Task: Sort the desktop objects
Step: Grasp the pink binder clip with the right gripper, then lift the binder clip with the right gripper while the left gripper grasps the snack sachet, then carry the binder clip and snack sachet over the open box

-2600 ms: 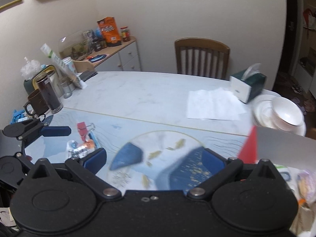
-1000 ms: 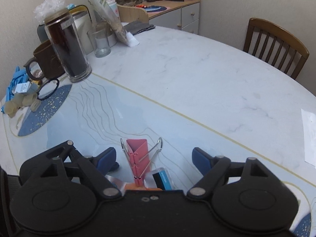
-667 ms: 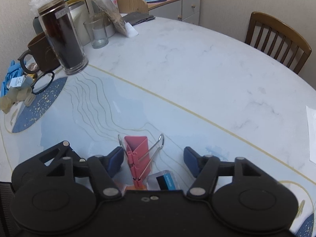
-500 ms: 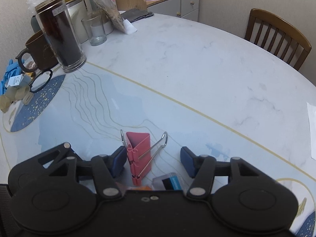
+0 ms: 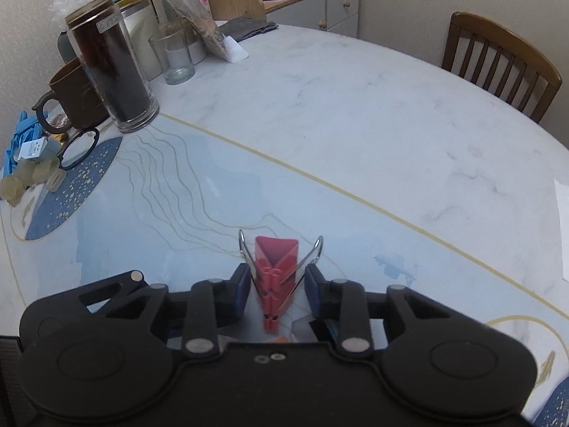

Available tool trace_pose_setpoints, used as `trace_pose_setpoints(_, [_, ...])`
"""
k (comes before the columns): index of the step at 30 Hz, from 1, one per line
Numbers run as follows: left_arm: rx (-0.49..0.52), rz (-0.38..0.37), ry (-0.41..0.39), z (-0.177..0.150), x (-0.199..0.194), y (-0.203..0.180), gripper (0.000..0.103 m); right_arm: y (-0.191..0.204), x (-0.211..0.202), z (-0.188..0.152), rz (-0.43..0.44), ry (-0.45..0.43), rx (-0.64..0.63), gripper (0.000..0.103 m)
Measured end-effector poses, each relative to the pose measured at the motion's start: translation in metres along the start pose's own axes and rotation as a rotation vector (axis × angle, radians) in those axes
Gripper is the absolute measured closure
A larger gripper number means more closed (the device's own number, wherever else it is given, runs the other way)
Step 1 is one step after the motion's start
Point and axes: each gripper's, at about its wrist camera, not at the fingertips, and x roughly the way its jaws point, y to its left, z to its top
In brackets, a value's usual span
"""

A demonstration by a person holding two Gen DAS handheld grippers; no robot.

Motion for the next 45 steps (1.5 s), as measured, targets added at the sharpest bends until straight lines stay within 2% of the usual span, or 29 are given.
trace_pose_setpoints(3, [0.010,0.001,0.004,0.000,-0.002,-0.003,0.030,-0.001,-0.005,0.001,-0.005,-0.017,-0.005,0.084])
trace_pose_setpoints(9, [0.029,0.010,0.005,-0.001,-0.009,-0.011,0.038,-0.010,-0.014,-0.002,-0.048,-0.040,0.016,0.087])
trace_pose_setpoints(16, [0.014,0.022,0.012,0.005,-0.010,-0.024,0.042,-0.025,-0.040,-0.007,-0.078,-0.087,0.053,0.089])
trace_pose_setpoints(18, [0.003,0.022,0.017,0.000,-0.017,-0.004,0.043,-0.033,-0.050,-0.011,-0.087,-0.100,0.070,0.089])
trace_pose_setpoints(21, [-0.019,0.023,0.024,-0.002,-0.014,-0.007,0.044,-0.044,-0.066,-0.017,-0.103,-0.116,0.100,0.091])
trace_pose_setpoints(25, [-0.060,0.024,0.034,-0.005,-0.021,-0.008,0.044,-0.056,-0.086,-0.030,-0.120,-0.130,0.143,0.096])
trace_pose_setpoints(34, [-0.120,0.030,0.051,-0.013,-0.037,-0.013,0.045,-0.067,-0.113,-0.073,-0.133,-0.110,0.190,0.096])
trace_pose_setpoints(45, [-0.139,0.025,0.032,-0.006,-0.058,-0.037,0.045,-0.066,-0.156,-0.125,-0.110,-0.106,0.221,0.096])
